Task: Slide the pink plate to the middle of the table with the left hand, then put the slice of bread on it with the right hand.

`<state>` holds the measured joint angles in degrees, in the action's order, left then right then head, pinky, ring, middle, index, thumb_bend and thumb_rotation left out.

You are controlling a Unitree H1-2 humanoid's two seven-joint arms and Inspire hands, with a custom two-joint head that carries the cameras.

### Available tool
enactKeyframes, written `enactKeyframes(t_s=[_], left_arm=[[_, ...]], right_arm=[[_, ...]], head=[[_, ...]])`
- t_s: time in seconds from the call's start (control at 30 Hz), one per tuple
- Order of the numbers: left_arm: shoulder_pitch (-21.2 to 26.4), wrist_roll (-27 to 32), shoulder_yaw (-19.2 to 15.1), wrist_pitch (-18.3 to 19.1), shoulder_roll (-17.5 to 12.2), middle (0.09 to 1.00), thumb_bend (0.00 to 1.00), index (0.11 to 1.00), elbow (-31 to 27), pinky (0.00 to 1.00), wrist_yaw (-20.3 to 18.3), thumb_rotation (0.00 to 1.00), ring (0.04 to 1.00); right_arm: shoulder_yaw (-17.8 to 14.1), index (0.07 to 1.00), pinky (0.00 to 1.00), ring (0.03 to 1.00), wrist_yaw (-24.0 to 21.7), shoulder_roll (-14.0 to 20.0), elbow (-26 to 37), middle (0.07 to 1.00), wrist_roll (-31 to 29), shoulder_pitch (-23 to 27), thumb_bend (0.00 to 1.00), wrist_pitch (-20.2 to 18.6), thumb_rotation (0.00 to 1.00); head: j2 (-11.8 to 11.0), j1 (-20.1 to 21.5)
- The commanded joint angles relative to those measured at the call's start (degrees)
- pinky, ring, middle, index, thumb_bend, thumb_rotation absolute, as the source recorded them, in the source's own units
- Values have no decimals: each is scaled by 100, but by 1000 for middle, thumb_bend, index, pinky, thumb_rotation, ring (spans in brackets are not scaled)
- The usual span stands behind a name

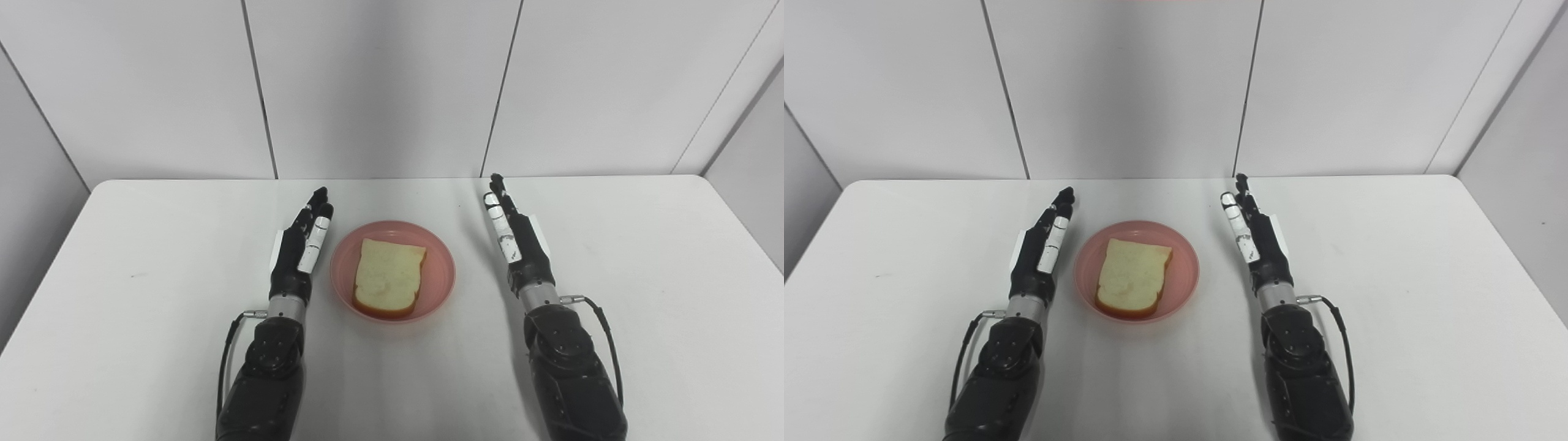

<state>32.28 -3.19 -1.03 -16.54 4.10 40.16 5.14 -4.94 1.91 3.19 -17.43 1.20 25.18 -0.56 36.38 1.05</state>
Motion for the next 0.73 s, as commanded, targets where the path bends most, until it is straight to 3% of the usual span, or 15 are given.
enactKeyframes(t_s=[0.0,0.13,0.27,0.5,0.7], left_arm=[[-113,-10,-25,56,-113,949,854,876,-55,1000,70,903,990],[-172,64,-42,136,-98,961,874,885,-171,1000,5,906,999],[-187,-10,-40,9,-56,952,879,879,-119,1000,143,925,992],[-282,125,-76,-111,120,954,785,870,-318,1000,184,916,999],[-461,430,-95,239,248,995,785,919,-773,1000,59,924,1000]], right_arm=[[-144,985,1000,993,138,-147,102,987,-216,116,800,5,1000],[-266,958,1000,954,266,-288,45,950,-363,88,721,-101,1000],[-256,949,1000,952,254,-267,-74,946,-378,82,751,9,995],[-294,938,1000,947,230,-296,-196,941,-582,84,774,90,955],[-257,900,1000,952,94,-256,-185,926,-743,21,759,78,937]], head=[[-6,-8],[25,-11],[31,-46],[42,-43],[70,-74]])
